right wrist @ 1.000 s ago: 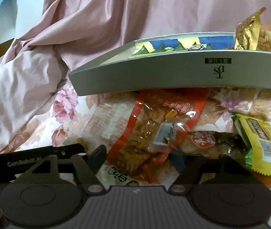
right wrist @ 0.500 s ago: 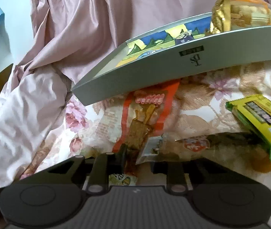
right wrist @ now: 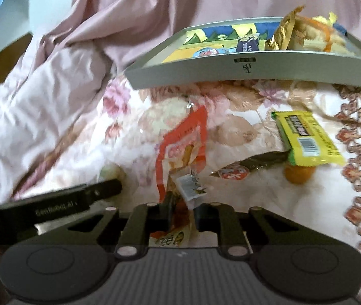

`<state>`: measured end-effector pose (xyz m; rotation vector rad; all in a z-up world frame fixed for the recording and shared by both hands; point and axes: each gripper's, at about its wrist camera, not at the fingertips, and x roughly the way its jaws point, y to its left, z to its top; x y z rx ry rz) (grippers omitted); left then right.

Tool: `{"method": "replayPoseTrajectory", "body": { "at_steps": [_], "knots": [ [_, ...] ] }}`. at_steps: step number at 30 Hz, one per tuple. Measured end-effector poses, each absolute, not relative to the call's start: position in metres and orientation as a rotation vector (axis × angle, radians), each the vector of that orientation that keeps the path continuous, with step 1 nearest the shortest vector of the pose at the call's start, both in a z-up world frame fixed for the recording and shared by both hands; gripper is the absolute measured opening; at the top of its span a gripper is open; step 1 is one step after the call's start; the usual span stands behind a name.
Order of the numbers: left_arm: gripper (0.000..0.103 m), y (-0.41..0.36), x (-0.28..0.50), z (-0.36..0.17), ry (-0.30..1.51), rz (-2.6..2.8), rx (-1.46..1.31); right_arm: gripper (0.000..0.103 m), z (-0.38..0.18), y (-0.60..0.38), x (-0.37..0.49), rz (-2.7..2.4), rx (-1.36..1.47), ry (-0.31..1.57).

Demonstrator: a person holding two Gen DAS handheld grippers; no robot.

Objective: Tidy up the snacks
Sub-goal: 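Grasp the orange snack packet with the right tool while the left tool holds the biscuit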

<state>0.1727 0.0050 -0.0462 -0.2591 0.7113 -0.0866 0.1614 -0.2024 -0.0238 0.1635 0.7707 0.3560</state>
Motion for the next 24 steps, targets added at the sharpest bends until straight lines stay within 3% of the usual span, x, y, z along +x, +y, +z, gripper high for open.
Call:
{"method": "replayPoseTrajectory", "body": {
  "at_steps": [8, 11, 19, 24],
  "knots": [
    [0.06, 0.01, 0.169, -0.05, 0.73, -0.082, -0.286, 0.021, -0.021, -0.171, 0.133, 0.432, -0.103, 0.656],
    [0.06, 0.017, 0.172, -0.05, 0.725, -0.068, -0.307, 0.029, -0.02, -0.156, 0.123, 0.465, -0.207, 0.578],
    [0.06, 0.02, 0.174, -0.051, 0.724, -0.056, -0.325, 0.046, -0.023, -0.158, 0.135, 0.516, -0.06, 0.563],
    [0.06, 0.02, 0.173, -0.052, 0.724, -0.056, -0.319, 0.035, -0.044, -0.157, 0.153, 0.532, 0.026, 0.691]
  ]
}}
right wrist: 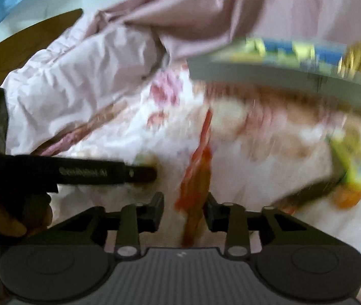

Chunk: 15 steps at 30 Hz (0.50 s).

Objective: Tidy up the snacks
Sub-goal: 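Grasp the orange snack packet with the right tool while the left tool holds the biscuit, then lift the biscuit and orange packet and carry both over the grey tray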

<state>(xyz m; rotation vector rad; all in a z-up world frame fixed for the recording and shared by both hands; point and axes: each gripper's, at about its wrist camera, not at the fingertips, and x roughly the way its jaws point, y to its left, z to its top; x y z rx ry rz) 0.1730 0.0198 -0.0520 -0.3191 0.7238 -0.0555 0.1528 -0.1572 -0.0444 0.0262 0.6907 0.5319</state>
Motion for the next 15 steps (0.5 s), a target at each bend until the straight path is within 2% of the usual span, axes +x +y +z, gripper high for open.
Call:
{"method": "replayPoseTrajectory", "body": {
  "at_steps": [5, 15],
  "knots": [
    [0.06, 0.016, 0.172, -0.053, 0.719, -0.056, -0.288, 0.022, -0.05, -0.153, 0.151, 0.496, 0.008, 0.685],
    [0.058, -0.002, 0.167, -0.054, 0.672, -0.021, -0.177, 0.017, -0.039, -0.157, 0.144, 0.439, -0.014, 0.583]
  ]
}}
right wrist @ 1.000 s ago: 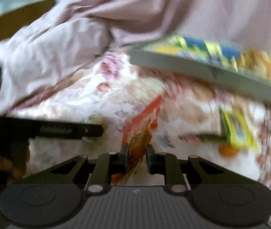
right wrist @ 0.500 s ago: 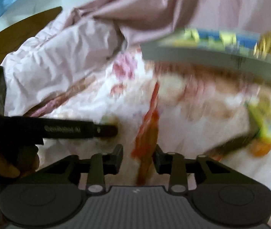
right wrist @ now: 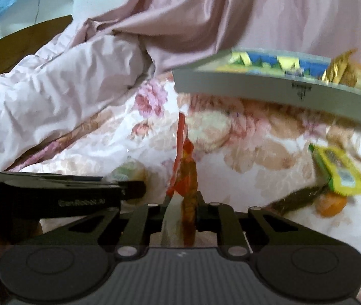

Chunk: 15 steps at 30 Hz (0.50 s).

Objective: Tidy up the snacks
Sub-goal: 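Lift the biscuit and orange packet and carry both over the grey tray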

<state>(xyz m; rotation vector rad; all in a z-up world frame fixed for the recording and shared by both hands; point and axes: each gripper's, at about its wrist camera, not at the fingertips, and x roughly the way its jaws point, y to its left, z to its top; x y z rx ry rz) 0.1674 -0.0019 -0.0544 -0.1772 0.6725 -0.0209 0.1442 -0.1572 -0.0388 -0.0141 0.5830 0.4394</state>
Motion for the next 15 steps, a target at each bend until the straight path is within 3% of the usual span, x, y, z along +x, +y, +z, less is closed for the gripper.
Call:
{"method": "replayPoseTrajectory", "body": {
  "at_steps": [15],
  "knots": [
    [0.058, -0.018, 0.169, -0.036, 0.609, -0.004, -0.183, 0.017, -0.018, -0.17, 0.135, 0.396, 0.0, 0.466]
  ]
}}
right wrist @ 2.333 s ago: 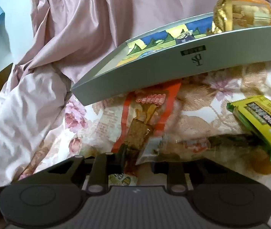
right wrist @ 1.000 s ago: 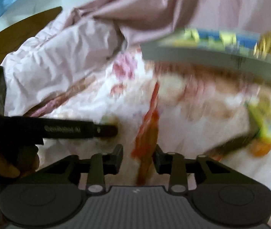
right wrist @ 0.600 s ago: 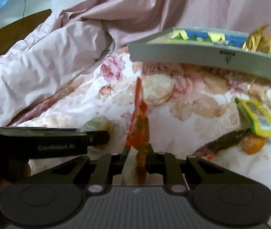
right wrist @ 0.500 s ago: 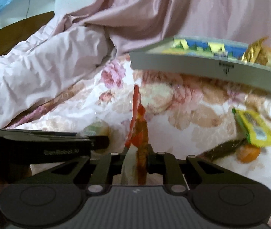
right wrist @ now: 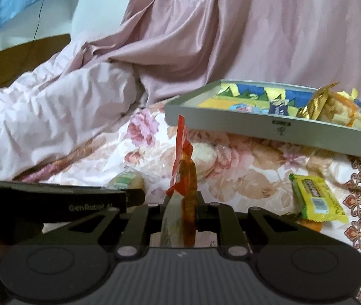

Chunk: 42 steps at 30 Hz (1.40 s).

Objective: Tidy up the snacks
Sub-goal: 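Lift the biscuit and orange packet and carry both over the grey tray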

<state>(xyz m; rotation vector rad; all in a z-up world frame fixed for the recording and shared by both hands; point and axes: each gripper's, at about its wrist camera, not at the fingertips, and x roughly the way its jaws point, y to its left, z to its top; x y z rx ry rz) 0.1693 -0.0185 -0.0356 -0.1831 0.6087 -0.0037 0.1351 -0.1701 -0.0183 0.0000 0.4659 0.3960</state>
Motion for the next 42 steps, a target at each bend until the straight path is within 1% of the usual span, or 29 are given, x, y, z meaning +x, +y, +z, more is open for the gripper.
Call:
{"method": "replayPoseTrajectory", "body": {
  "at_steps": [12, 17, 23, 31, 36, 42],
  "knots": [
    [0.058, -0.048, 0.171, 0.001, 0.545, -0.022, -0.217, 0.017, 0.026, -0.217, 0.133, 0.308, 0.086, 0.317],
    [0.058, -0.063, 0.191, 0.023, 0.509, -0.032, -0.233, 0.017, 0.041, -0.239, 0.143, 0.268, 0.112, 0.278],
    [0.058, -0.085, 0.223, 0.053, 0.456, -0.048, -0.17, 0.017, 0.058, -0.252, 0.163, 0.251, 0.106, 0.19],
    [0.058, -0.106, 0.274, 0.074, 0.406, -0.041, -0.188, 0.017, 0.052, -0.264, 0.202, 0.246, 0.087, 0.148],
    [0.058, -0.119, 0.305, 0.073, 0.402, -0.03, -0.17, 0.017, 0.044, -0.277, 0.232, 0.246, 0.142, 0.152],
    [0.058, -0.13, 0.334, 0.059, 0.437, -0.011, -0.166, 0.017, 0.031, -0.291, 0.258, 0.236, 0.184, 0.183]
  ]
}}
